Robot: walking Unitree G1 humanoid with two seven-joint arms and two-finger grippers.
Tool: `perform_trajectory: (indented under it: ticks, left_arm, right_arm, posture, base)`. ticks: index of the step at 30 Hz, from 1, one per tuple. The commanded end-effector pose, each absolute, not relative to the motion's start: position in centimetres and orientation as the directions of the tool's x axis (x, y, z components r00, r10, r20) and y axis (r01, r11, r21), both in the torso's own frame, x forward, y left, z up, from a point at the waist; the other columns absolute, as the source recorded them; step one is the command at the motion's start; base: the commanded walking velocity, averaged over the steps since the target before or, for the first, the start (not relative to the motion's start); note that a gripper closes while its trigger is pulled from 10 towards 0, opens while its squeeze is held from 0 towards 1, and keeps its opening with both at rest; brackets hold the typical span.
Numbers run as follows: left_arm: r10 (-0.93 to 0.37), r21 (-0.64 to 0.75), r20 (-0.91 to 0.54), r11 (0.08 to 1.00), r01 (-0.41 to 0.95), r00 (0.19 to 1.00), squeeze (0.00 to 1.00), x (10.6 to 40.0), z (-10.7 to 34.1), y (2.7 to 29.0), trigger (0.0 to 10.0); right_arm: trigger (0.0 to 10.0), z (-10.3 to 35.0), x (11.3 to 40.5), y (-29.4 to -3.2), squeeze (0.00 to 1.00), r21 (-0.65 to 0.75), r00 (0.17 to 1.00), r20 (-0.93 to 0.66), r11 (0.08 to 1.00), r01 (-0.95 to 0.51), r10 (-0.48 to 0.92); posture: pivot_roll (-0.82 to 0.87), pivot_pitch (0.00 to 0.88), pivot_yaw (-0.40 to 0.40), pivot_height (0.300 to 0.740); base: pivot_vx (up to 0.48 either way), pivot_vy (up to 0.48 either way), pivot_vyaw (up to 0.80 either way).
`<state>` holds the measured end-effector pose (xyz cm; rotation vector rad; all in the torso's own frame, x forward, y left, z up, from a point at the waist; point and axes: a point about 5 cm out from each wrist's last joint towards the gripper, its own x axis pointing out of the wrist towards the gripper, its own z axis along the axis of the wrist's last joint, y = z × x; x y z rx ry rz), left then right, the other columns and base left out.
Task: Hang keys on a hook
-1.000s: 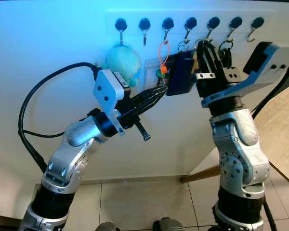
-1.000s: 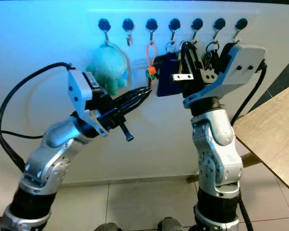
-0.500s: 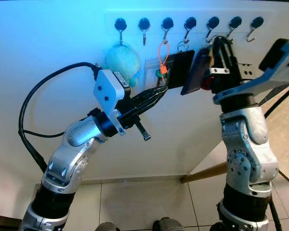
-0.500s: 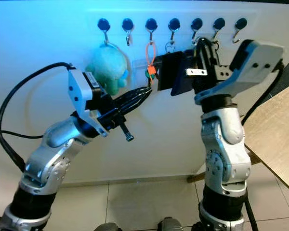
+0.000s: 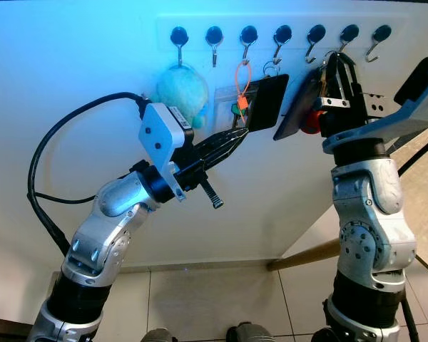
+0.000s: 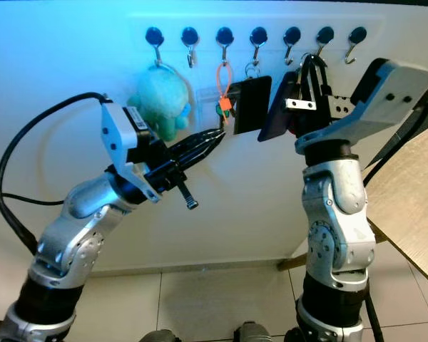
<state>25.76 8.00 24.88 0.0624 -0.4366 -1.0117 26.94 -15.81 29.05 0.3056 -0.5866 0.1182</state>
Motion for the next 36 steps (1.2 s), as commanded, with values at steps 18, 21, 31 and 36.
perform_trajectory:
  ticks: [18, 21, 31, 36]
  left_arm:
    - [-0.845, 0.258, 0.329, 0.510, 0.821, 0.422, 0.00, 25.3, 25.1, 7.5, 10.0]
    - [-0.844, 0.259, 0.331, 0.511, 0.820, 0.421, 0.00, 25.4, 25.2, 7.5, 10.0]
    - [-0.844, 0.259, 0.337, 0.509, 0.821, 0.417, 0.00, 25.3, 25.3, 7.5, 10.0]
    - [-0.844, 0.259, 0.339, 0.509, 0.821, 0.416, 0.00, 25.3, 25.3, 7.5, 10.0]
  right_arm:
    - [10.0, 26.3, 27.8, -16.6, 0.00, 0.334, 0.901, 0.433, 0.934, -0.129, -0.030]
    - [10.0, 26.9, 27.5, -16.1, 0.00, 0.332, 0.879, 0.476, 0.924, -0.190, 0.010]
    - [10.0, 28.1, 27.0, -14.8, 0.00, 0.291, 0.834, 0.541, 0.908, -0.302, 0.104]
    - [10.0, 28.8, 26.9, -14.7, 0.00, 0.278, 0.812, 0.571, 0.903, -0.327, 0.119]
  posture:
    - [0.04, 0.119, -0.015, 0.740]
    - [0.04, 0.119, -0.016, 0.740]
    - [0.04, 0.119, -0.015, 0.740]
    - [0.04, 0.117, -0.013, 0.740]
  base:
    - [0.000, 0.000, 0.00]
    - [0.000, 0.000, 0.00]
    - [0.000, 0.000, 0.00]
    - [0.000, 0.000, 0.00]
